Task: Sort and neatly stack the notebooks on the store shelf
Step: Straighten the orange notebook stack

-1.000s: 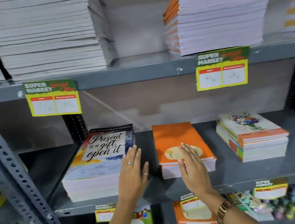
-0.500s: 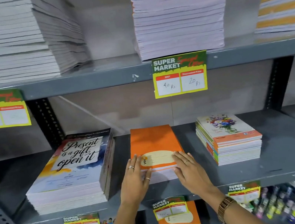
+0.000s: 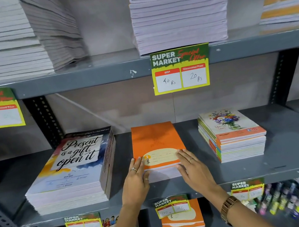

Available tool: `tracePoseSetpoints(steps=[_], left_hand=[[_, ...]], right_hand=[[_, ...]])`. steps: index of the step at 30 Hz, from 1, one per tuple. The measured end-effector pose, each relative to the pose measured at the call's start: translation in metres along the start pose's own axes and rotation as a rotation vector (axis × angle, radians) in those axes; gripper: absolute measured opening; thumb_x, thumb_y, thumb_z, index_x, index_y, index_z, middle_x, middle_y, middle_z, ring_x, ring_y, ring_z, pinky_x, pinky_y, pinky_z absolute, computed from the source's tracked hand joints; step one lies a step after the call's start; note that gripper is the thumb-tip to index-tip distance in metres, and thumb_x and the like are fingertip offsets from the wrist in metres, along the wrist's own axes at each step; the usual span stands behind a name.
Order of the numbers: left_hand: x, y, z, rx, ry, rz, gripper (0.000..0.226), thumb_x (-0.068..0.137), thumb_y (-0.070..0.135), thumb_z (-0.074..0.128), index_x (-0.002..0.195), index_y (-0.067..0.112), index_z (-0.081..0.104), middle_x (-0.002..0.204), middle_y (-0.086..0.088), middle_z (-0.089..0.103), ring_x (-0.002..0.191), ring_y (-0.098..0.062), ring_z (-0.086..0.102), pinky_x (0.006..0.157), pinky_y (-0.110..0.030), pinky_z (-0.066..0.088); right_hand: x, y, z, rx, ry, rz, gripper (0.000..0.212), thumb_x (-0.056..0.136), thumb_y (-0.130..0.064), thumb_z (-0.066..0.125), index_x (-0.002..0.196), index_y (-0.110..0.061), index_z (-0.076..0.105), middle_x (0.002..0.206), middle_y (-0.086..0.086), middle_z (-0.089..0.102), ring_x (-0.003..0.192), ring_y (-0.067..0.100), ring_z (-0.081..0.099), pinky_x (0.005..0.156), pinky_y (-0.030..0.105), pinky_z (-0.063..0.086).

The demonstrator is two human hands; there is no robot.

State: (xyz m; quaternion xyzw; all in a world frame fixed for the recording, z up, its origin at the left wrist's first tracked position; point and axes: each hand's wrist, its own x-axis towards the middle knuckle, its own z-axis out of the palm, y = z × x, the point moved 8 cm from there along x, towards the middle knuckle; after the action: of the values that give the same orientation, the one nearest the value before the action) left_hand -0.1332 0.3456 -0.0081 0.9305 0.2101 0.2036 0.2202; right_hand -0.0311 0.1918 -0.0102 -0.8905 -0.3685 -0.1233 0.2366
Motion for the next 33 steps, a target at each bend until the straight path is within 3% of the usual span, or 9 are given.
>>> tracePoseSetpoints(steps=[4, 12, 13, 15, 17, 25, 33], left_hand=[[0.000, -0.001, -0.002, -0.060, 0.013, -0.005, 0.046, 0.094, 0.021, 0.046, 0.139, 0.019, 0.036, 0.150, -0.001, 0.033, 0.144, -0.020, 0.019, 0.112, -0.042, 0.030], [0.002, -0.002, -0.001, -0.097, -0.003, -0.012, 0.054, 0.092, 0.006, 0.048, 0.141, 0.021, 0.032, 0.152, 0.002, 0.030, 0.144, -0.019, 0.016, 0.113, -0.039, 0.026], [0.002, -0.002, -0.001, -0.099, -0.005, -0.014, 0.054, 0.092, 0.005, 0.048, 0.141, 0.021, 0.032, 0.152, 0.002, 0.030, 0.144, -0.019, 0.016, 0.113, -0.038, 0.026], [0.003, -0.002, -0.001, -0.092, -0.012, -0.009, 0.055, 0.092, 0.005, 0.048, 0.141, 0.021, 0.031, 0.152, 0.002, 0.029, 0.144, -0.019, 0.017, 0.112, -0.038, 0.027], [0.003, -0.002, -0.001, -0.086, -0.015, -0.009, 0.054, 0.092, 0.006, 0.048, 0.141, 0.021, 0.031, 0.152, 0.002, 0.029, 0.144, -0.019, 0.017, 0.112, -0.038, 0.028], [0.002, -0.003, -0.001, -0.104, 0.003, -0.031, 0.054, 0.091, 0.006, 0.050, 0.140, 0.022, 0.035, 0.150, 0.002, 0.034, 0.142, -0.021, 0.022, 0.111, -0.040, 0.030], [0.001, -0.003, -0.003, -0.121, -0.006, -0.046, 0.051, 0.092, 0.008, 0.049, 0.140, 0.021, 0.035, 0.150, 0.001, 0.033, 0.142, -0.022, 0.024, 0.110, -0.040, 0.030]], right_hand=[[-0.002, -0.004, -0.004, -0.024, -0.011, 0.011, 0.080, 0.100, -0.045, 0.000, 0.107, -0.011, 0.072, 0.109, 0.000, 0.074, 0.104, 0.017, 0.069, 0.080, 0.024, 0.055], [-0.002, -0.004, -0.005, -0.131, 0.021, -0.018, 0.080, 0.100, -0.043, 0.002, 0.099, -0.013, 0.076, 0.101, -0.003, 0.076, 0.097, 0.014, 0.071, 0.075, 0.020, 0.056], [-0.001, -0.003, -0.003, -0.120, 0.017, -0.010, 0.069, 0.101, -0.041, 0.013, 0.098, -0.013, 0.076, 0.101, -0.002, 0.076, 0.097, 0.014, 0.071, 0.075, 0.021, 0.057], [-0.003, -0.005, -0.006, -0.130, 0.066, -0.033, 0.027, 0.088, -0.031, 0.060, 0.098, -0.011, 0.076, 0.100, 0.001, 0.077, 0.096, 0.018, 0.072, 0.073, 0.024, 0.057], [-0.002, -0.004, -0.003, -0.137, 0.076, -0.046, 0.040, 0.061, -0.023, 0.087, 0.097, -0.010, 0.076, 0.098, 0.002, 0.077, 0.095, 0.018, 0.072, 0.072, 0.024, 0.058], [-0.001, -0.001, -0.013, -0.139, 0.103, -0.098, 0.046, 0.054, -0.016, 0.091, 0.098, -0.010, 0.076, 0.099, 0.001, 0.077, 0.094, 0.016, 0.072, 0.065, 0.026, 0.059], [-0.002, 0.002, -0.008, -0.076, 0.075, -0.085, 0.047, 0.062, -0.011, 0.086, 0.107, -0.008, 0.072, 0.108, 0.004, 0.074, 0.102, 0.020, 0.069, 0.074, 0.028, 0.057]])
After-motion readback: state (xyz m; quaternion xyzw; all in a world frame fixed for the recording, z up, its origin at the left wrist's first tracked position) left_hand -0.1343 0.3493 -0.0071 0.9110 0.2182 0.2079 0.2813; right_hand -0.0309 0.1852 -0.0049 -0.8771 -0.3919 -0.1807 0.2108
